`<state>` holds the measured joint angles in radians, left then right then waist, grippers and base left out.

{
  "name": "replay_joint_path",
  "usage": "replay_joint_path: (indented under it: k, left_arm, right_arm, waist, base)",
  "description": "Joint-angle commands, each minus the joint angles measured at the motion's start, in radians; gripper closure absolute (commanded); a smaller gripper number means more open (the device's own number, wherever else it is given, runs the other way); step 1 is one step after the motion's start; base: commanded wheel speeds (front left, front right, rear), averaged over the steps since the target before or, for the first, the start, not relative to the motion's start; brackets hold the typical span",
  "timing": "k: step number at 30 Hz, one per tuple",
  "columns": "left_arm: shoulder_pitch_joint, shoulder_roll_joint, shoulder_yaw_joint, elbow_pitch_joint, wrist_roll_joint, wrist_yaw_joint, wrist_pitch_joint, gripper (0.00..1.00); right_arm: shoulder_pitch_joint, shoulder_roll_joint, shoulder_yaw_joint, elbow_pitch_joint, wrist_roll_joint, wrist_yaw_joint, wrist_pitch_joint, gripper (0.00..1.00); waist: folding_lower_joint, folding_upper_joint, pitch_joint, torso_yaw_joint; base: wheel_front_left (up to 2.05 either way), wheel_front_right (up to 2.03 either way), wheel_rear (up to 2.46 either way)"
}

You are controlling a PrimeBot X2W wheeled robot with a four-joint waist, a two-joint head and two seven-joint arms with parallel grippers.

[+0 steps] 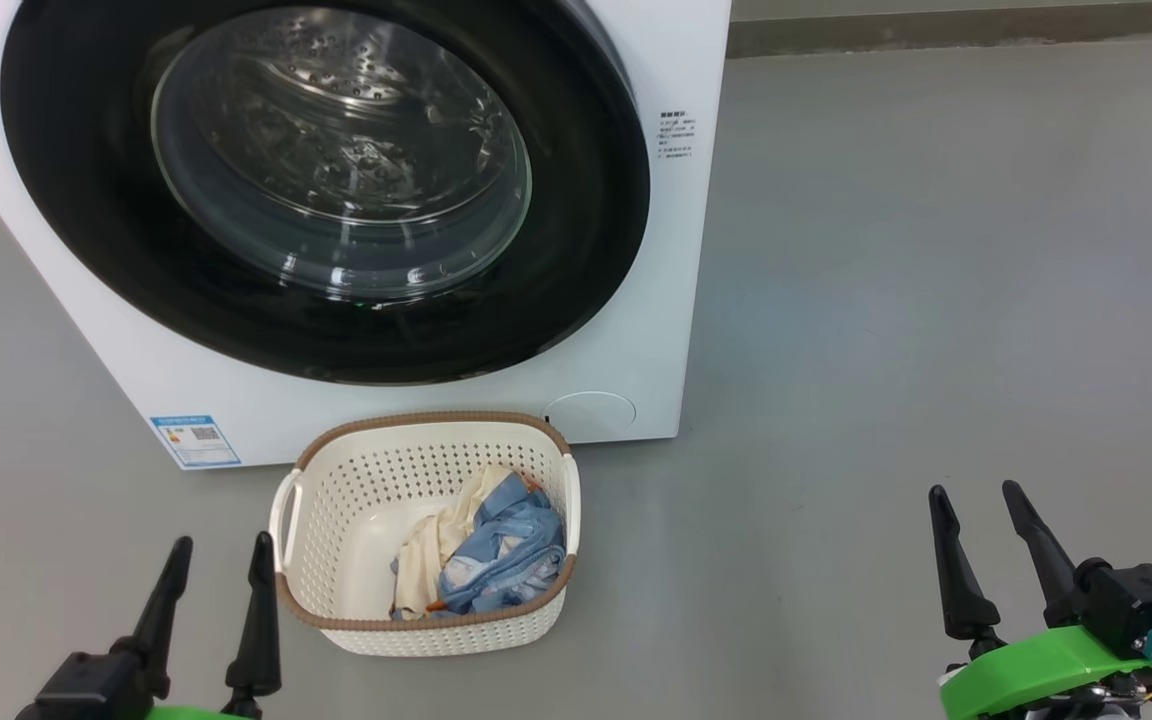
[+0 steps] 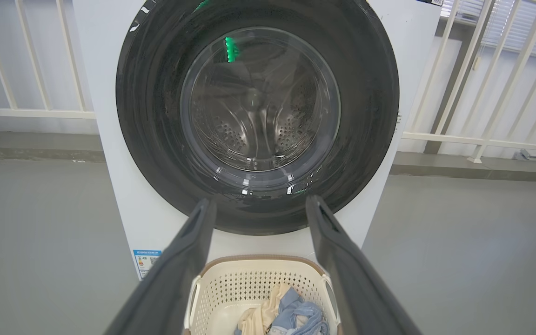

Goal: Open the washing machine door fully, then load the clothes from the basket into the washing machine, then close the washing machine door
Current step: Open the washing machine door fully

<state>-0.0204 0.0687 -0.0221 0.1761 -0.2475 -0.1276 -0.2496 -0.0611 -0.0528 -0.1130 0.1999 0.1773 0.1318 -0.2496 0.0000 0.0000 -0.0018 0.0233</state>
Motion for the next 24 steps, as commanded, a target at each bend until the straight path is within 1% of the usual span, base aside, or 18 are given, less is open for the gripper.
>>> replay_joint_path:
  k: [1, 24]
  left_arm:
    - [-0.014, 0.015, 0.034, -0.030, 0.007, -0.003, -0.012, 0.00]
    - [0.003, 0.004, 0.037, -0.045, 0.031, -0.003, -0.012, 0.00]
  right_arm:
    - [-0.035, -0.003, 0.023, -0.024, -0.003, -0.001, -0.012, 0.00]
    - [-0.042, -0.001, 0.019, -0.019, 0.014, -0.001, -0.012, 0.00]
  waist:
    - [0.0000, 0.0000, 0.000, 0.000]
    - [0.0000, 0.0000, 0.003, 0.008]
  base:
    - [0.00, 0.00, 0.00]
    - [0.00, 0.00, 0.00]
